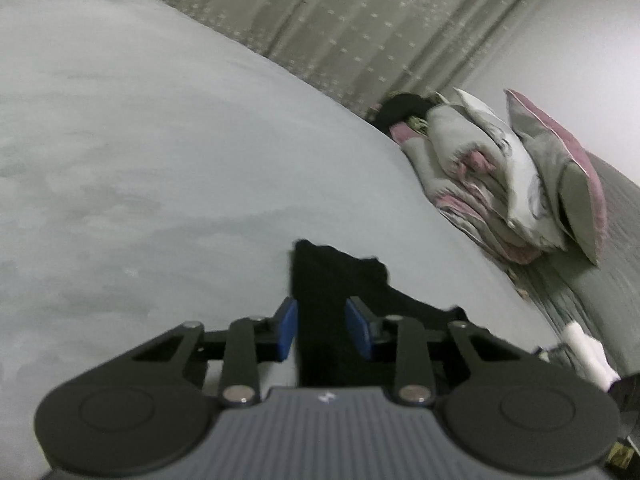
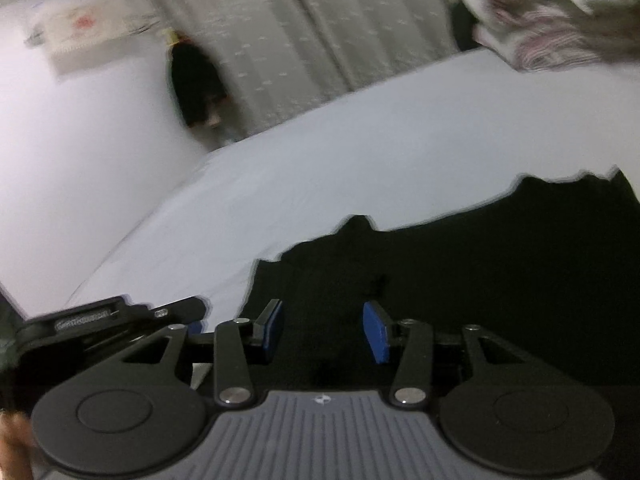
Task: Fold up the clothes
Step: 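Grasp the garment edge with the left tool while the right tool grasps beside it, then open both tools and lay the black garment flat on the bed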
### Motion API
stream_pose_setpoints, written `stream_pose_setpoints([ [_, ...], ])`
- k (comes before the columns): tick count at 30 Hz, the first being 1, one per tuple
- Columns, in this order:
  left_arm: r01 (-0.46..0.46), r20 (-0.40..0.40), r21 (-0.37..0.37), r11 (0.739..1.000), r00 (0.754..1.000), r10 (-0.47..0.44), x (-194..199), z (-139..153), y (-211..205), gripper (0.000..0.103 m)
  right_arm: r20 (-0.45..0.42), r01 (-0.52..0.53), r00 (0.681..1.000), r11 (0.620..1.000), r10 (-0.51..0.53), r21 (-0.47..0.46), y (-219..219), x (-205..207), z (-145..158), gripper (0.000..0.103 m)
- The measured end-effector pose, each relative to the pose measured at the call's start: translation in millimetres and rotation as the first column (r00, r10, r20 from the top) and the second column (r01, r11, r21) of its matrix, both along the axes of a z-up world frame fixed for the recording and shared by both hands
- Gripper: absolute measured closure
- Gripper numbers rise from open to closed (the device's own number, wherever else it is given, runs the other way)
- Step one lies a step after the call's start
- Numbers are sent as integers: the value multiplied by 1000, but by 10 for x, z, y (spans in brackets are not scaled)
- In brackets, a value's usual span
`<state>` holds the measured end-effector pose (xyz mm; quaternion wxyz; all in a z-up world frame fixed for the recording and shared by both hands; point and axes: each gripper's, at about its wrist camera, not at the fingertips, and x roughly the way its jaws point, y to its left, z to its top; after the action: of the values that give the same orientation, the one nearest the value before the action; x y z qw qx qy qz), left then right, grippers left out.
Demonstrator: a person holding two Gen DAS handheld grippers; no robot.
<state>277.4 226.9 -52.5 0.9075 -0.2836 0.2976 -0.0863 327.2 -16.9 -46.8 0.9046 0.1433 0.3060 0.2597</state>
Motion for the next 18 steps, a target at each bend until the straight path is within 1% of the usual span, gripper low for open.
stream_pose_setpoints([
  [1,28,-8,10,1000,1000,-28,1,-2,-39,77,6,-18,1000,1000,19,-22,54,-12,-17,58],
  [3,86,-52,46,995,995,-83,39,-48,-150,77,14,-49,999,996,50,-72,160,-28,-65,58],
  [4,95,-75,82,992,993,-89,65,-73,-215,77,8,-51,999,992,52,-111,212,-21,-114,58],
  [5,93,-88,127,988,993,-82,78,-86,-274,81,6,-50,999,987,51,-150,258,-13,-165,58],
  [6,91,-100,171,981,992,-74,90,-99,-334,83,9,-44,999,984,47,-175,276,-10,-200,59],
  [7,90,-107,205,975,992,-69,93,-97,-382,83,13,-41,999,983,44,-181,263,-13,-202,60],
  [9,84,-116,221,972,991,-59,77,-47,-410,83,22,-32,999,982,37,-188,237,-21,-198,60],
  [12,68,-90,219,973,995,-50,16,52,-404,77,32,-27,999,978,34,-209,253,-26,-206,60],
  [13,61,-76,220,974,996,-46,4,72,-404,73,35,-26,999,975,34,-219,264,-26,-214,60],
  [14,56,-73,226,973,996,-41,4,60,-402,66,38,-25,999,973,35,-228,275,-26,-222,60],
  [15,51,-83,240,969,996,-32,12,26,-380,63,41,-25,999,971,36,-237,285,-26,-230,60],
  [16,49,-88,262,964,996,-27,20,-23,-366,61,44,-24,998,969,36,-247,296,-25,-238,59],
  [18,52,-56,315,948,998,-36,21,-120,-422,56,51,-25,998,964,40,-265,320,-28,-255,55],
])
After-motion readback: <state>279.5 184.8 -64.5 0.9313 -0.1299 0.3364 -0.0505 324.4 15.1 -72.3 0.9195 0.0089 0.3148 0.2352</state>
